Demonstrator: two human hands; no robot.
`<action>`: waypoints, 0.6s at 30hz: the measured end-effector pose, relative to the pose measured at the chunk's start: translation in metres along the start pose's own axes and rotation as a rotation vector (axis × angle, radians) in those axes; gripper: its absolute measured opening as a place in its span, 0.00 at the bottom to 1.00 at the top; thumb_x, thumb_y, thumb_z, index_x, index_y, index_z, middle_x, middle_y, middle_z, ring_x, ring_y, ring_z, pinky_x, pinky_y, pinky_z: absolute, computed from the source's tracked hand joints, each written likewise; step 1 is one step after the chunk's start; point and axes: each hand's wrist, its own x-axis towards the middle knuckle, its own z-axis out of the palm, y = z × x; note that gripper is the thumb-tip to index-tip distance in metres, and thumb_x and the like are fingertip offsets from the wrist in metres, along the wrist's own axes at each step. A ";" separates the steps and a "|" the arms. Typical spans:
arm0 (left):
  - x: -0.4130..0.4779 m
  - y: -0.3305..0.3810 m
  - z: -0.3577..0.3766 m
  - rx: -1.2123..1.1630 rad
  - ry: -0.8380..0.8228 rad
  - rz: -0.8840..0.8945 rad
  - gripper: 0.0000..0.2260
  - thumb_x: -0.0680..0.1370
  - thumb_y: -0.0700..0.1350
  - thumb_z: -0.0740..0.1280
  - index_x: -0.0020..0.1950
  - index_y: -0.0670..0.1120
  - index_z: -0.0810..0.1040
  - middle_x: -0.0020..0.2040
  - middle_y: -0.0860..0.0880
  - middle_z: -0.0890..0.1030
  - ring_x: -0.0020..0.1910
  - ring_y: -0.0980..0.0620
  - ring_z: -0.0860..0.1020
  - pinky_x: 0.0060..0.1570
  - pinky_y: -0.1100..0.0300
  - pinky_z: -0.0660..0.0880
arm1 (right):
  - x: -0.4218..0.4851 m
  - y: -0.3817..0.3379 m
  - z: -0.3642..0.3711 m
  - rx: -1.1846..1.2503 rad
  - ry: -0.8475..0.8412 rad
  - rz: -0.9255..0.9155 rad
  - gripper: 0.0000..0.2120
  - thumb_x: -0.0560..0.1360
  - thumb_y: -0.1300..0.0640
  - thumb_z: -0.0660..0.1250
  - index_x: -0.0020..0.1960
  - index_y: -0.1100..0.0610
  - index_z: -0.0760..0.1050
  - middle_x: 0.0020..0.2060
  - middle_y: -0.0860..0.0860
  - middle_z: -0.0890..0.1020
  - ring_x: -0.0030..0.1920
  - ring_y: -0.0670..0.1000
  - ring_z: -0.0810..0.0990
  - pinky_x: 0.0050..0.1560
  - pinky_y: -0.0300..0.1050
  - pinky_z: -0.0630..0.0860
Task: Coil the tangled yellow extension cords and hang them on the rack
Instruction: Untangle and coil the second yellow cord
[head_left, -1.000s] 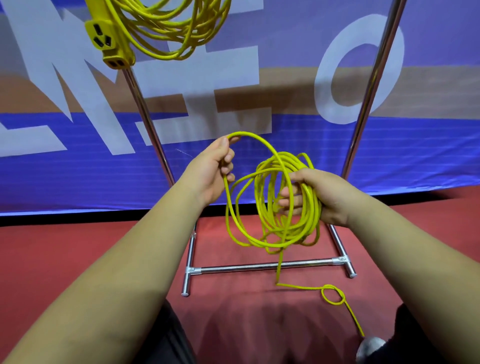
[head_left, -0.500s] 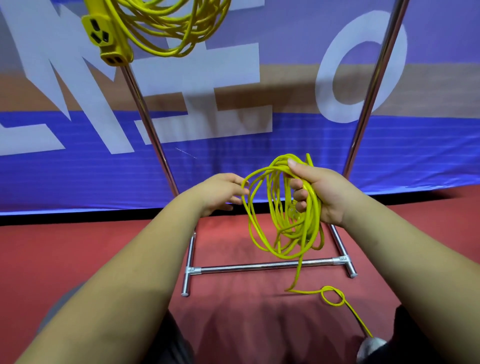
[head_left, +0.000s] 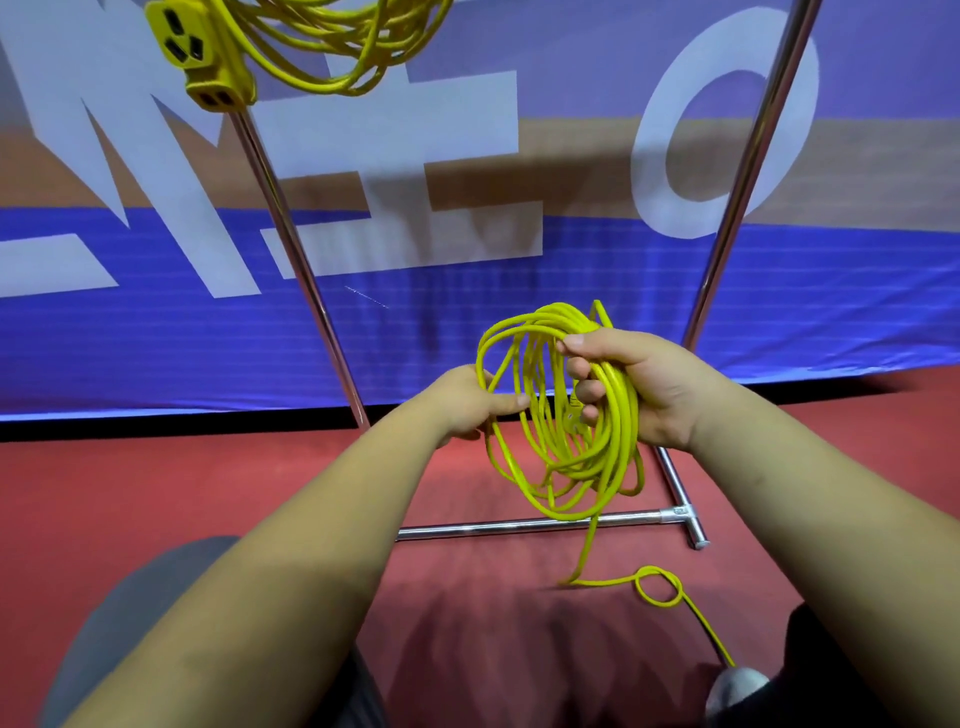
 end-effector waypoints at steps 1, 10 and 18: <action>0.001 0.001 -0.001 -0.003 0.040 0.011 0.10 0.73 0.47 0.80 0.42 0.50 0.79 0.41 0.50 0.83 0.43 0.45 0.81 0.46 0.53 0.77 | 0.000 0.000 -0.001 -0.002 0.001 0.005 0.07 0.74 0.53 0.72 0.50 0.54 0.78 0.34 0.47 0.77 0.27 0.45 0.73 0.30 0.43 0.74; 0.013 0.008 -0.017 0.216 0.283 0.189 0.11 0.72 0.41 0.80 0.49 0.55 0.83 0.45 0.56 0.84 0.44 0.53 0.82 0.44 0.60 0.78 | 0.003 -0.002 -0.002 0.028 -0.083 -0.002 0.13 0.78 0.45 0.70 0.51 0.56 0.79 0.39 0.49 0.78 0.31 0.47 0.74 0.34 0.45 0.76; 0.026 -0.005 -0.013 0.174 0.228 0.256 0.10 0.77 0.40 0.73 0.56 0.54 0.85 0.49 0.54 0.86 0.50 0.54 0.83 0.55 0.55 0.80 | 0.009 0.003 0.003 0.003 -0.050 0.040 0.07 0.80 0.54 0.68 0.43 0.53 0.79 0.36 0.49 0.73 0.29 0.46 0.71 0.32 0.44 0.73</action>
